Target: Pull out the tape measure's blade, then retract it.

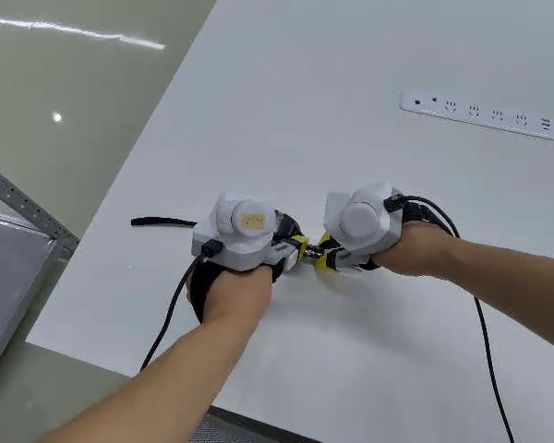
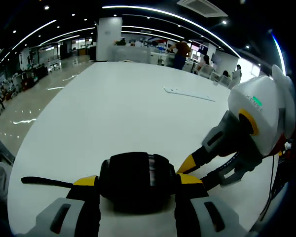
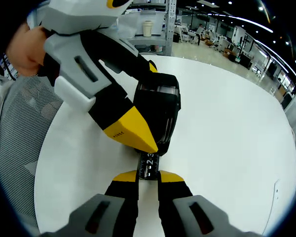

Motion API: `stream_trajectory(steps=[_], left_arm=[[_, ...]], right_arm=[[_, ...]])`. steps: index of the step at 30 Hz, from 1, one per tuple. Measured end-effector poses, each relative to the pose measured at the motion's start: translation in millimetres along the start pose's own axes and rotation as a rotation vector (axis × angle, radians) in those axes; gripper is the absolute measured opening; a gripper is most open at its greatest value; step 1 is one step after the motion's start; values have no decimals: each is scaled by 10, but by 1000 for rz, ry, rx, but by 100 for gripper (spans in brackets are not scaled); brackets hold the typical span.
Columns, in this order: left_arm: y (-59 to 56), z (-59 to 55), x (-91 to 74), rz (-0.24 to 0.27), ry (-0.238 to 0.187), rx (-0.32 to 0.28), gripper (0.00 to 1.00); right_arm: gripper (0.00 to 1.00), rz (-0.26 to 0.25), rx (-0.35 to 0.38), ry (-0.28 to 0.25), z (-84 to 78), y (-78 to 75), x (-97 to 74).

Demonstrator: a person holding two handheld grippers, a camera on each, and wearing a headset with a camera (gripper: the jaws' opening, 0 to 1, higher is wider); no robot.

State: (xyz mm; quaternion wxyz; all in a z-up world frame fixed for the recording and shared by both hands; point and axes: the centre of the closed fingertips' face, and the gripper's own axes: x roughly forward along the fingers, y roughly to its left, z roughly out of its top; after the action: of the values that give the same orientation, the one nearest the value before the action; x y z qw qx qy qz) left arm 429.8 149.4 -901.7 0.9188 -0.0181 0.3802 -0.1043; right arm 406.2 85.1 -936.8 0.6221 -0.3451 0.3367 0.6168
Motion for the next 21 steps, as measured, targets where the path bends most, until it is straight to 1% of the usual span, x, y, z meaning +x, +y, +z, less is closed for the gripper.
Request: stream_trajectory(steps=[11, 21], left_arm=[[6, 7, -1, -5, -1, 3, 57], [7, 11, -5, -5, 0, 4, 57]], right_arm=[[14, 7, -2, -11, 42, 1, 25], [14, 13, -12, -6, 70, -1, 47]])
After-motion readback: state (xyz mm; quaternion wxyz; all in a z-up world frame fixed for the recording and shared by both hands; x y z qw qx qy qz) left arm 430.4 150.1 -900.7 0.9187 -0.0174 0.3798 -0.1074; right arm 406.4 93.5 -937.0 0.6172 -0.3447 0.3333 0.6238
